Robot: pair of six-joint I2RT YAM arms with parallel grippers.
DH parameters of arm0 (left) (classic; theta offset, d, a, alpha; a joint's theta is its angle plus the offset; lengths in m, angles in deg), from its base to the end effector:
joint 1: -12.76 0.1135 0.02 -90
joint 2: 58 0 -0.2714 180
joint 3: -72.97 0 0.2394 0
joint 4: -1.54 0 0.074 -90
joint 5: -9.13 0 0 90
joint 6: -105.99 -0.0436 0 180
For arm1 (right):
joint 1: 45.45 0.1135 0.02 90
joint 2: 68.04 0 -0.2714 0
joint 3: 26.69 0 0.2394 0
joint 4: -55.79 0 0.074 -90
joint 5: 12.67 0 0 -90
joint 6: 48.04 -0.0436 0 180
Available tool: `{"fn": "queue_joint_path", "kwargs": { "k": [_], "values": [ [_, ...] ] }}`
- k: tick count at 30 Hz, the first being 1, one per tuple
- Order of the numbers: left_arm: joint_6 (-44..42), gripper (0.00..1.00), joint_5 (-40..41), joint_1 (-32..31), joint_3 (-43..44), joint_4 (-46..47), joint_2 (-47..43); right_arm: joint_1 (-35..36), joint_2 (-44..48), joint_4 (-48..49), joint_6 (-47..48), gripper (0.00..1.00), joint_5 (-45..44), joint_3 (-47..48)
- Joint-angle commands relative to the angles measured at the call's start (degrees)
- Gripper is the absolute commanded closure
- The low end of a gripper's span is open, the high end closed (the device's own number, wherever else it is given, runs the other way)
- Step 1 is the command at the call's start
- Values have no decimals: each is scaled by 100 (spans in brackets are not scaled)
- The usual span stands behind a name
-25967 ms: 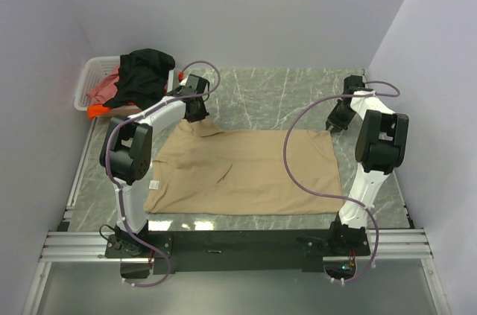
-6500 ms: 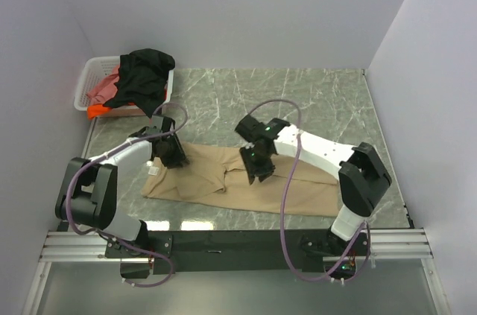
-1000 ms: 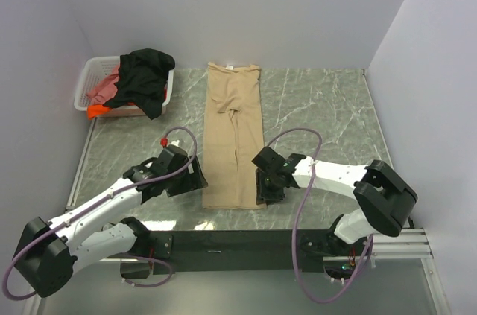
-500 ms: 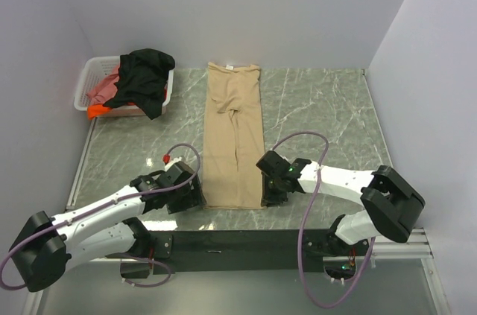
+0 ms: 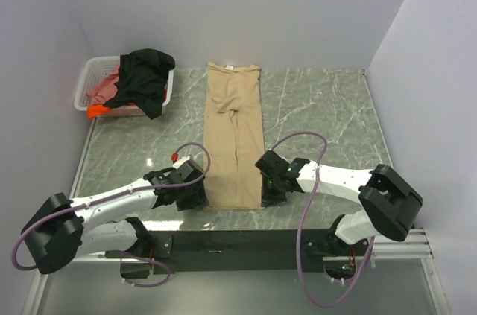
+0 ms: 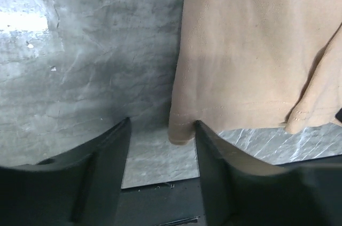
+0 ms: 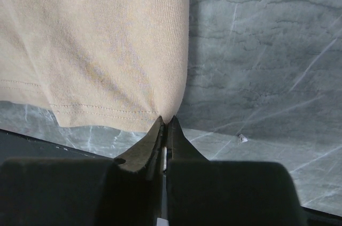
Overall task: Fold and stack the t-shirts
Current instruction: Fold the tshirt
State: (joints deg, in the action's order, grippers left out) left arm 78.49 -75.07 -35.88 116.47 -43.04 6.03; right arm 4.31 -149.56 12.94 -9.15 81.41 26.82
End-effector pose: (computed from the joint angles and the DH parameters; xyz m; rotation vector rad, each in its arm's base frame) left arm 0.1188 -0.1283 0.1671 -0.3666 2.7585 -0.4268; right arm 0.1461 0.1775 0.1585 0.0170 2.9497 0.4503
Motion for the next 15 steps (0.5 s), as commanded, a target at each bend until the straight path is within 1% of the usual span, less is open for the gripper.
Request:
{"fn": "queue_joint_path", "kwargs": {
  "k": [1,2,4,5,10,11,13,15],
  "values": [
    [95,45,149,-57,71,106,153,87,-207,-348,84,100,-372,-121],
    [113,50,149,-66,71,54,180,95,-207,-374,84,100,-381,-112],
    [131,53,158,-128,54,27,241,95,-207,-401,93,100,-399,-86],
    [140,56,158,-154,54,18,250,96,-198,-418,119,100,-399,-69],
    [96,62,44,-312,1,211,303,87,-224,-480,145,100,-390,46],
    [70,66,9,-339,1,255,320,95,-233,-497,163,100,-399,89],
    [8,69,-53,-356,1,395,417,96,-225,-524,180,100,-390,125],
    [-45,77,-141,-374,-8,466,505,96,-242,-576,207,100,-390,204]
  ]
}}
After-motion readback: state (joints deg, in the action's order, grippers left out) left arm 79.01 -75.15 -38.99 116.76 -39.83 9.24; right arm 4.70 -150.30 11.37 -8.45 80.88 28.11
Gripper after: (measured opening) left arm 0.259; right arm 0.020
